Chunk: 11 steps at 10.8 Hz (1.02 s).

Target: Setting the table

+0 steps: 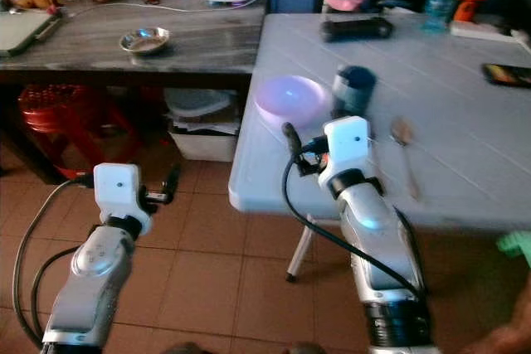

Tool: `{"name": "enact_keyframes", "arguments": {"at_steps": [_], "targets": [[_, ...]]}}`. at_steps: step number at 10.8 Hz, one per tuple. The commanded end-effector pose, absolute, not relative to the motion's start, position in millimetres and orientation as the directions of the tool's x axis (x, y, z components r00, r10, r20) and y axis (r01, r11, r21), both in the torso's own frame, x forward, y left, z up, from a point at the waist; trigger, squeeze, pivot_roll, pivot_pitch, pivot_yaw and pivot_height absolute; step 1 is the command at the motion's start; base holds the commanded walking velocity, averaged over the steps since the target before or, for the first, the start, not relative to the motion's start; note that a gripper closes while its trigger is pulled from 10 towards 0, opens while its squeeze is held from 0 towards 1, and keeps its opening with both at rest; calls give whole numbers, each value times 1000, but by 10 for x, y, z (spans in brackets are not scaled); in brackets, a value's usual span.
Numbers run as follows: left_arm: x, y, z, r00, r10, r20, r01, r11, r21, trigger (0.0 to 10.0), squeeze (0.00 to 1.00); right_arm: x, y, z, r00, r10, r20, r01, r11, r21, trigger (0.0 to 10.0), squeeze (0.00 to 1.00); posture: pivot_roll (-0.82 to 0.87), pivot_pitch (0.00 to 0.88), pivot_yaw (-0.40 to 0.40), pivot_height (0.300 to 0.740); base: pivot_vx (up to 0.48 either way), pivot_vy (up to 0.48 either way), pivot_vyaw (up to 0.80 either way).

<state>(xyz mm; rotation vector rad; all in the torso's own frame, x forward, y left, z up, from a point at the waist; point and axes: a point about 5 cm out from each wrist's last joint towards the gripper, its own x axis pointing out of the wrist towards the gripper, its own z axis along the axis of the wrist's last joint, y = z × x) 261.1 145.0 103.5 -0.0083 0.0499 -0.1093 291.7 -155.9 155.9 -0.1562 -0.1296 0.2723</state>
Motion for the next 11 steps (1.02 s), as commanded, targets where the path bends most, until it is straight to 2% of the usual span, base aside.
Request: {"name": "enact_keyframes", "arguments": {"at_steps": [1, 3, 5, 9, 10, 11], "targets": [[2590, 1575, 973, 995, -37, -88, 37, 999, -6, 10000, 0, 2916, -1448, 1587, 941, 315, 123, -291, 940, -180, 10000, 0, -45, 67, 65, 740, 0, 0, 788], [2571, 1566, 986, 996, -49, -77, 48, 999, -17, 10000, 0, 2906, -1428, 1600, 936, 324, 135, -299, 937, -179, 10000, 0, -40, 76, 65, 740, 0, 0, 619], [2571, 1563, 985, 996, -47, -79, 46, 999, -13, 10000, 0, 2964, -1485, 1616, 956, 262, 136, -223, 943, -248, 10000, 0, -37, 78, 63, 740, 0, 0, 0], [2551, 1553, 970, 994, -57, -88, 55, 998, -20, 10000, 0, 3091, -1818, 1654, 993, 22, 118, 18, 946, -323, 10000, 20, -36, 90, 61, 740, 0, 0, 0], [2547, 1544, 968, 994, -61, -91, 59, 998, -21, 10000, 0, 3103, -1929, 1647, 994, -51, 99, 84, 928, -364, 10000, 1000, -37, 94, 61, 740, 0, 0, 0], [2540, 1541, 961, 993, -65, -96, 63, 998, -22, 10000, 0, 3117, -1978, 1606, 996, -73, 50, 87, 919, -386, 10000, 1000, -38, 97, 62, 740, 0, 0, 0]]}}
